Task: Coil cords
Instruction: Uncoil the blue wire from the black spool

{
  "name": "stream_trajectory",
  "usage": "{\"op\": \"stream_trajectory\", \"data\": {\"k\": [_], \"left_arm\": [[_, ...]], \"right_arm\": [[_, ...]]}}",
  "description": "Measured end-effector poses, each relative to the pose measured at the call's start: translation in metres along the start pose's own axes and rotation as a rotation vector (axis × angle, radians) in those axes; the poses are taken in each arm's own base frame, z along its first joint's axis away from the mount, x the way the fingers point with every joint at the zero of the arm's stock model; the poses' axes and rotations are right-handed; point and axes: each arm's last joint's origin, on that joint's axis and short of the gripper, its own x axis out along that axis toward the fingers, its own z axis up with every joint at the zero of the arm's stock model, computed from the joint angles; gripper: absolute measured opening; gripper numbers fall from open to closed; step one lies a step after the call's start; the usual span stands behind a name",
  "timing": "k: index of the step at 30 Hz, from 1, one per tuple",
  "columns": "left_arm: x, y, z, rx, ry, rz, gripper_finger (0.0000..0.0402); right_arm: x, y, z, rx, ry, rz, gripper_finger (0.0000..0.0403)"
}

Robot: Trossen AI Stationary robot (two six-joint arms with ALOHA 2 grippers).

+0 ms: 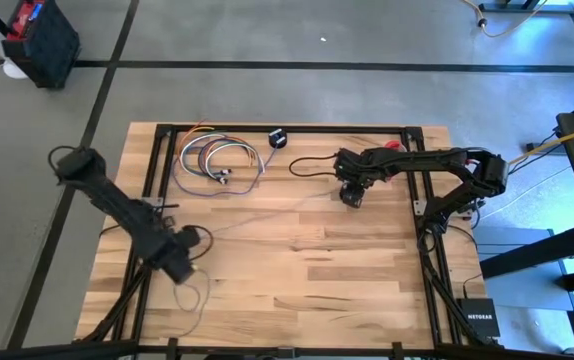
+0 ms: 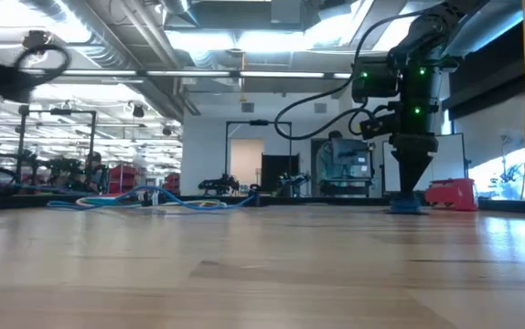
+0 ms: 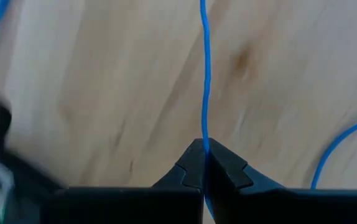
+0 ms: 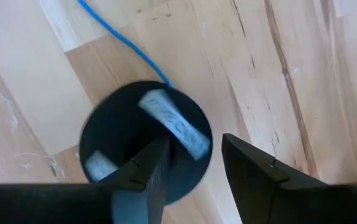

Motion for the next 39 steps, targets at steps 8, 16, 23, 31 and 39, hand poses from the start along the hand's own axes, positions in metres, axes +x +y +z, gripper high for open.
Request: {"op": "stream_trajectory", "data": {"k": [8,16,23,31,39], "left_arm": [[-0.008,0.008,-0.033,-0.084,0.061,-0.002,0.0001],[-0.007,0.005,-0.030,-0.170,0.058,-0.037,0.0014],[-0.006,-0.001,-0.013,-0.141,0.059,-0.122,0.0120],[-0.048,0.001,0.038,-0.109,-0.113,-0.276,0.0201],[-0.057,0.003,0.119,-0.170,-0.558,-0.363,0.0195]], "right_arm": [[0.000,0.000,-0.002,0.001,0.020,-0.009,0.0152],[0.000,0.000,-0.002,0.001,0.020,-0.009,0.0152],[0.000,0.000,-0.002,0.001,0.020,-0.009,0.0152],[0.000,0.000,-0.002,0.000,0.019,-0.009,0.0152],[0.000,0.000,-0.001,0.001,0.015,-0.007,0.0152]]}}
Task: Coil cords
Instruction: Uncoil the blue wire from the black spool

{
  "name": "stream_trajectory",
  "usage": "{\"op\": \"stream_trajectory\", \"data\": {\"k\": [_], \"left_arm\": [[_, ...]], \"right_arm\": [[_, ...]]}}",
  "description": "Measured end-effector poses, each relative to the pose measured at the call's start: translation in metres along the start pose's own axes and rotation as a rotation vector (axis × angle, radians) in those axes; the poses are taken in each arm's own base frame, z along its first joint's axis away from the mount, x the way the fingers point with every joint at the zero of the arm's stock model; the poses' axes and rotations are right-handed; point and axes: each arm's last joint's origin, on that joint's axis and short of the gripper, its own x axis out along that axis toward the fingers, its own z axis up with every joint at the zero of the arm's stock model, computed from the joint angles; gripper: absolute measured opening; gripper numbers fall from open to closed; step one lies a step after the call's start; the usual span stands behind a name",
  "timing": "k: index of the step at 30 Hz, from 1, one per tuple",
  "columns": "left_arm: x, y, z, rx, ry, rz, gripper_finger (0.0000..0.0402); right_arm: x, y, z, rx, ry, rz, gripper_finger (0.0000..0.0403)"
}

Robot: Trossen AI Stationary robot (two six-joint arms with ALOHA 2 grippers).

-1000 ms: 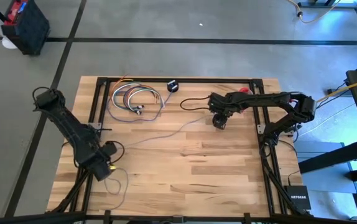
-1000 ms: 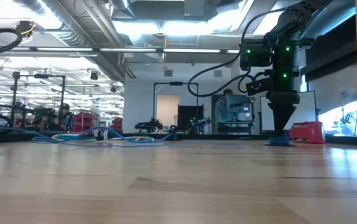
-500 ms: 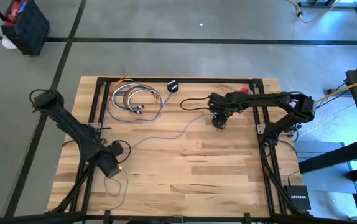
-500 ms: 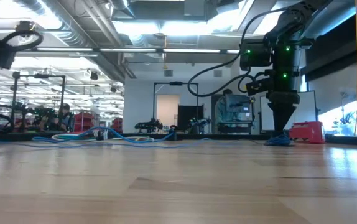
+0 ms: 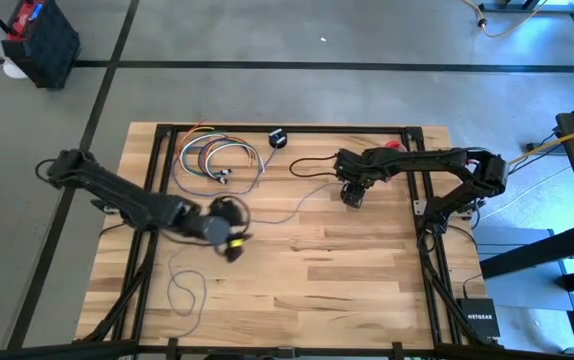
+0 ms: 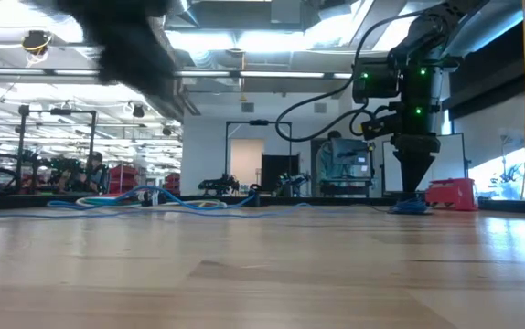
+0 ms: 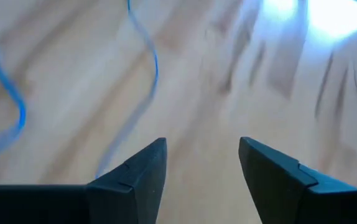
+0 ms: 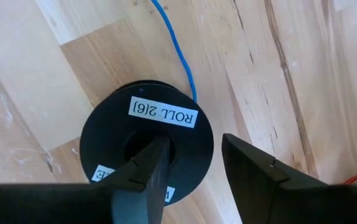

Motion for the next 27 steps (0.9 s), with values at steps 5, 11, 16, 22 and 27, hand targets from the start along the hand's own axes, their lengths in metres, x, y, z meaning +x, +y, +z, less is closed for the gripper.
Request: {"op": "stream_trajectory", "data": {"k": [5,11,16,22,27], "left_arm": [[0.049,0.013,0.028,0.027,-0.116,0.051,0.0180],[0.117,0.037,0.044,-0.029,-0.159,0.155,0.0164],[0.168,0.042,0.060,0.003,-0.095,0.195,0.0152],[0.209,0.047,0.077,0.011,-0.042,0.188,0.0148],[0.225,0.056,0.077,-0.018,-0.002,0.163,0.0148]], "right_arm": [[0.000,0.000,0.000,0.000,0.000,0.001,0.0152],[0.000,0.000,0.000,0.000,0.000,0.002,0.0152],[0.000,0.000,0.000,-0.001,-0.004,0.006,0.0152],[0.000,0.000,0.000,-0.005,-0.004,0.006,0.0152],[0.000,0.000,0.000,-0.006,-0.003,0.006,0.0152]]}}
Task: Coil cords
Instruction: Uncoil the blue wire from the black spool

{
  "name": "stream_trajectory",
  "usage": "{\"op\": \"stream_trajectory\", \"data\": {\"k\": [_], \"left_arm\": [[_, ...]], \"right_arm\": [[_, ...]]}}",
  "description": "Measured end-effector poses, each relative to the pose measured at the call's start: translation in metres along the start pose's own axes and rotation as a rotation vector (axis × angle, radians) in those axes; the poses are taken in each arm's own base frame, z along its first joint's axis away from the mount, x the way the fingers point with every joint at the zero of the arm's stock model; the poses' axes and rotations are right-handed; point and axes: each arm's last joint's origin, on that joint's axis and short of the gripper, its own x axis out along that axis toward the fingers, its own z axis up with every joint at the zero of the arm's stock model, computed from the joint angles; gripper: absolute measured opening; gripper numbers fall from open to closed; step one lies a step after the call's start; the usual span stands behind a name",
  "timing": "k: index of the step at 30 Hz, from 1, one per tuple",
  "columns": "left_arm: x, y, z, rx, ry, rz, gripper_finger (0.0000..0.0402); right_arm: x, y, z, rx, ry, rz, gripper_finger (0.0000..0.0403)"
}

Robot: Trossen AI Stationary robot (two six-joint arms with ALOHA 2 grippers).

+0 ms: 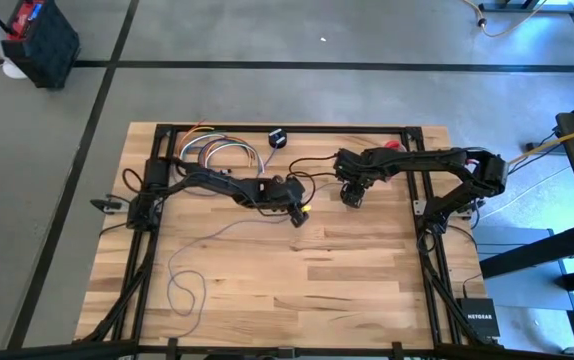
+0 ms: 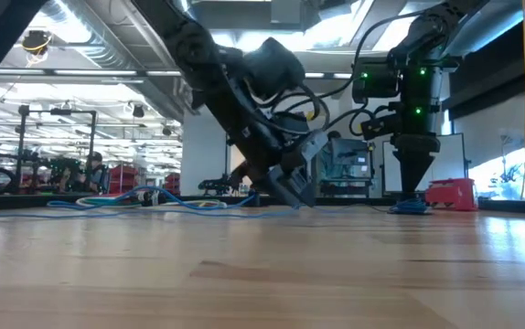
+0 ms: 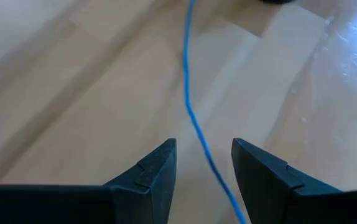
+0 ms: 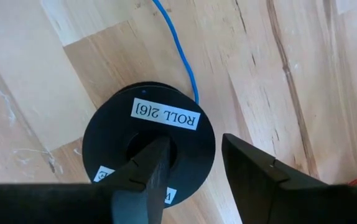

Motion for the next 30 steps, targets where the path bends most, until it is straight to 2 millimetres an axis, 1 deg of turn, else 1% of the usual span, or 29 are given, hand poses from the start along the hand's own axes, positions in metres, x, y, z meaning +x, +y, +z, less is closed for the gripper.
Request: {"op": "stream_trajectory", "data": {"k": [2,6,8,10,14,15,16,18,21,26,30], "left_arm": [[0.003,0.002,-0.001,0.005,0.012,-0.023,0.0148],[0.007,0.006,-0.002,0.042,0.023,-0.012,0.0147],[0.007,0.006,-0.002,0.067,0.018,0.001,0.0136],[0.007,0.007,-0.003,0.099,0.015,0.017,0.0109],[0.007,0.004,-0.004,0.193,0.016,0.015,0.0024],[0.006,0.003,-0.005,0.210,0.019,0.014,0.0013],[0.006,0.002,-0.006,0.222,0.023,0.015,0.0010],[0.000,-0.001,-0.008,0.255,0.048,0.016,0.0013],[-0.021,-0.009,-0.013,0.323,0.130,0.042,0.0006],[-0.077,-0.025,-0.027,0.428,0.250,0.165,0.0007],[-0.123,-0.036,-0.043,0.453,0.344,0.204,0.0003]], "right_arm": [[0.000,0.000,0.000,-0.003,-0.001,0.000,0.0152],[0.000,0.000,0.001,-0.006,-0.006,-0.001,0.0152],[0.000,0.000,0.001,-0.006,-0.009,-0.001,0.0152],[0.000,0.000,0.001,-0.006,-0.011,-0.001,0.0152],[0.000,0.000,0.001,-0.006,-0.012,-0.001,0.0152],[0.000,0.000,0.001,-0.006,-0.013,-0.001,0.0152],[0.000,0.000,0.001,-0.006,-0.013,-0.001,0.0152],[0.000,0.000,0.001,-0.006,-0.011,-0.001,0.0152],[0.000,0.000,-0.001,-0.004,0.008,-0.009,0.0152],[0.000,0.000,-0.003,-0.004,0.031,-0.016,0.0152],[0.000,0.000,-0.003,-0.003,0.030,-0.016,0.0152]]}}
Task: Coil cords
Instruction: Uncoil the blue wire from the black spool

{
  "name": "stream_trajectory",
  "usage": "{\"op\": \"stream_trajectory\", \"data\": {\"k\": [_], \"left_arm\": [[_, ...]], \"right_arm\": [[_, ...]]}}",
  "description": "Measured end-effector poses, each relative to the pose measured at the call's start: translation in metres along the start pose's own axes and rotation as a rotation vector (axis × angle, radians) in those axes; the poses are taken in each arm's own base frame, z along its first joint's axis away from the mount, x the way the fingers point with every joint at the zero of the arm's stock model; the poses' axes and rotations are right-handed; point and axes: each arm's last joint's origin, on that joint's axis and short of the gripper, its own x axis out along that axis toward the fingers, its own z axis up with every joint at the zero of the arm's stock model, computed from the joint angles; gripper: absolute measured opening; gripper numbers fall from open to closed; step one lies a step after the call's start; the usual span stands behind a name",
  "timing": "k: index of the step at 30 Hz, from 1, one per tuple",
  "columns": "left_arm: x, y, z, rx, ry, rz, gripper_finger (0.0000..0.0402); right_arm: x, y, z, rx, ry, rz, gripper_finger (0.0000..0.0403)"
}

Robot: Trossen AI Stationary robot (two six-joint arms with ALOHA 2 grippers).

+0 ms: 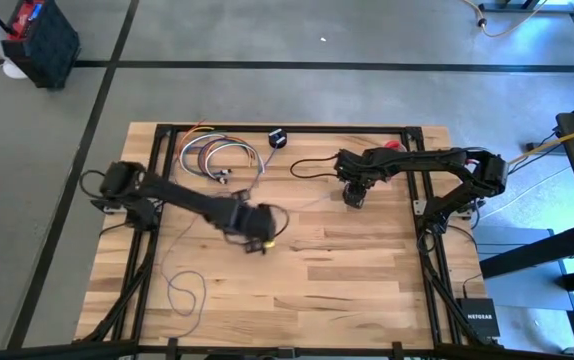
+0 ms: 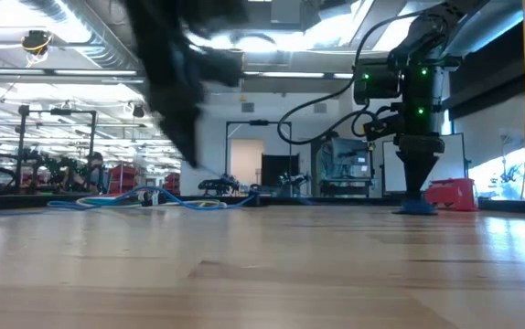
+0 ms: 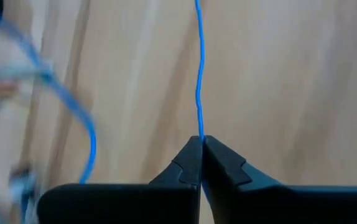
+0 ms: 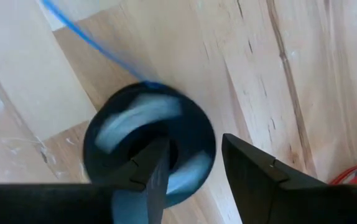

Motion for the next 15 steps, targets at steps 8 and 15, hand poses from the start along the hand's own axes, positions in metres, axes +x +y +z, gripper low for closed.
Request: {"op": "stream_trajectory", "data": {"k": [8,15], "left_arm": [[-0.064,-0.028,-0.081,0.026,0.209,0.116,0.0002],[-0.090,-0.042,-0.172,-0.116,0.268,0.051,0.0002]], "right_arm": [[0.000,0.000,0.000,0.002,0.001,0.000,0.0152],[0.000,0.000,0.000,0.011,0.001,0.000,0.0152]]}}
